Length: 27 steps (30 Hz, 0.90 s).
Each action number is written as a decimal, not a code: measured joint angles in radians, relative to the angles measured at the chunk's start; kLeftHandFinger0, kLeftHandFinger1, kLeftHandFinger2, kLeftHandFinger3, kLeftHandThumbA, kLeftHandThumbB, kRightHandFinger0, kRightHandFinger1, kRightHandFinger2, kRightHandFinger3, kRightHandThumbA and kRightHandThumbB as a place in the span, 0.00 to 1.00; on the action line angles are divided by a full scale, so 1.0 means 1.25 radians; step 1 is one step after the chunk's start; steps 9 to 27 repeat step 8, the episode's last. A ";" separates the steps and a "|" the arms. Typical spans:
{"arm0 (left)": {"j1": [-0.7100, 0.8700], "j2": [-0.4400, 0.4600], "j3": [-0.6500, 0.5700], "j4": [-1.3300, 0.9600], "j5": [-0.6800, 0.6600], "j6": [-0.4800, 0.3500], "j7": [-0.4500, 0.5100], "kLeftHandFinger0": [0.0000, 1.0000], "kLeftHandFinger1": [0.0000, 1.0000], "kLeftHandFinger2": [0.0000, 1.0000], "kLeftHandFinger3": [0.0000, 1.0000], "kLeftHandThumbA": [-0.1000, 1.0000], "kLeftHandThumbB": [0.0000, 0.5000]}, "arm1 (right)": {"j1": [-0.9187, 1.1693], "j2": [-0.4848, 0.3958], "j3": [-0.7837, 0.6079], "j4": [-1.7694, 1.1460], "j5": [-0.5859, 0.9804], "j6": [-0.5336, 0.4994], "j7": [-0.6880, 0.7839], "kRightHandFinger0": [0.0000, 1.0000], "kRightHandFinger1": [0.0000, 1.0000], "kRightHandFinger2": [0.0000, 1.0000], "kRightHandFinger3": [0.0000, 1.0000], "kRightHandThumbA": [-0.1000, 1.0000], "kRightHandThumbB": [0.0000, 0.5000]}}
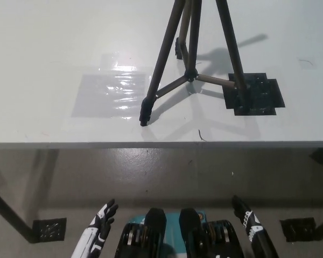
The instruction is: A tripod lies near the right hand side of the table and the robot grab a leg of the tripod using its right hand and put it up right.
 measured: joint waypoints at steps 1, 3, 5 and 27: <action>-0.002 0.000 0.001 0.000 -0.001 -0.002 0.000 1.00 1.00 1.00 1.00 1.00 0.86 | -0.002 0.002 -0.002 0.003 0.002 -0.001 0.002 1.00 1.00 1.00 1.00 1.00 0.88; -0.002 -0.001 0.002 0.000 -0.002 -0.004 0.000 1.00 1.00 1.00 1.00 1.00 0.87 | -0.002 0.004 -0.005 0.006 0.007 -0.003 0.006 1.00 1.00 1.00 1.00 1.00 0.91; 0.000 -0.002 0.002 0.000 -0.005 -0.005 0.000 1.00 1.00 1.00 1.00 1.00 0.87 | -0.002 0.006 -0.010 0.011 0.011 -0.004 0.008 1.00 1.00 1.00 1.00 1.00 0.96; 0.001 -0.003 0.002 0.000 -0.009 -0.005 0.000 1.00 1.00 1.00 1.00 1.00 0.85 | -0.003 0.010 -0.022 0.023 0.021 -0.005 0.013 1.00 1.00 1.00 1.00 1.00 1.00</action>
